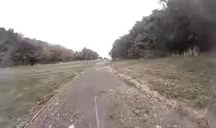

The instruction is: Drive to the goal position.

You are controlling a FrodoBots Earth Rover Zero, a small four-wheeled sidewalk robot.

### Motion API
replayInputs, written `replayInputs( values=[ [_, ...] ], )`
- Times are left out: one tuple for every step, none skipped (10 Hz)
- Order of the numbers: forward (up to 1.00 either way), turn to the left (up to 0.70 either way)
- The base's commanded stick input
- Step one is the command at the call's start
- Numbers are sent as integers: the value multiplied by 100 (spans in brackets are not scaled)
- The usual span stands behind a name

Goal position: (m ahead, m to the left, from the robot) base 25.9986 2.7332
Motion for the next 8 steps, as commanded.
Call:
replayInputs(
  values=[
    [60,0],
    [60,0],
    [60,0],
    [60,0],
    [60,0],
    [60,0],
    [60,0],
    [60,0]
  ],
)
